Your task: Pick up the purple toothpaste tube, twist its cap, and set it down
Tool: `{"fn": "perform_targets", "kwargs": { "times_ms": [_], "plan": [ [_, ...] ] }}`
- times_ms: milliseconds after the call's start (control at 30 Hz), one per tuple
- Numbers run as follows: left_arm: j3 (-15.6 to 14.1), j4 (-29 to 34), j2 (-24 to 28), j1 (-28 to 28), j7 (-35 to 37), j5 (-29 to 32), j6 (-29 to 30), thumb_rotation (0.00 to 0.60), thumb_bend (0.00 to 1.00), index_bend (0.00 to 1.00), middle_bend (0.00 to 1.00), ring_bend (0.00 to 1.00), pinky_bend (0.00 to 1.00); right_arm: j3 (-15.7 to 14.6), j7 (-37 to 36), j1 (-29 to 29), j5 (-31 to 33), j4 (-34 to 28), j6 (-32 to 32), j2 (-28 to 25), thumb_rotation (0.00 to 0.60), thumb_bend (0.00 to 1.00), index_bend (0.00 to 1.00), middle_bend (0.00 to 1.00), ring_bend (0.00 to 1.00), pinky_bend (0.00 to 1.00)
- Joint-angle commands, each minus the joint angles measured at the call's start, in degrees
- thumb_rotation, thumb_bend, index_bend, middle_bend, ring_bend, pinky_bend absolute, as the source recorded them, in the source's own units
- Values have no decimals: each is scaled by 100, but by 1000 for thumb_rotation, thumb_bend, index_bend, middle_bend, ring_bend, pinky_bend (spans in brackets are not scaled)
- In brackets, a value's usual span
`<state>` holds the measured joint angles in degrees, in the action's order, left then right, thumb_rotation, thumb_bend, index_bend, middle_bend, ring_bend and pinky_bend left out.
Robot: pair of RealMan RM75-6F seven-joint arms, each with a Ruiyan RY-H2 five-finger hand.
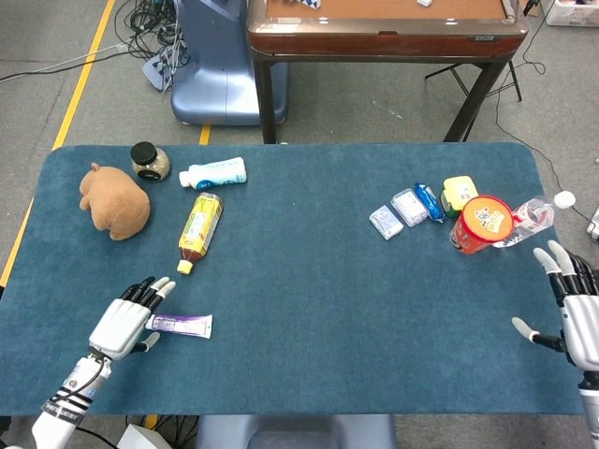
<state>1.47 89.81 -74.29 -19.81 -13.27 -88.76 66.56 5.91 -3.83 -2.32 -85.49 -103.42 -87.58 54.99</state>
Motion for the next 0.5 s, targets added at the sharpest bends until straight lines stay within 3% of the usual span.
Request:
{"fn": "perform_targets", "kwargs": {
  "times_ms": [33,500],
  "plan": [
    [-36,-265,-210,-113,-62,-70,-73,600,243,0,0,8,114,-28,-32,41,-3,9,-40,1,600,24,0,0,0,0],
    [-105,-1290,-643,-396,-158,-29,-349,600,242,0,0,3,102,-123,-220,177,-25,84,-143,53,600,23,0,0,0,0]
  ]
}}
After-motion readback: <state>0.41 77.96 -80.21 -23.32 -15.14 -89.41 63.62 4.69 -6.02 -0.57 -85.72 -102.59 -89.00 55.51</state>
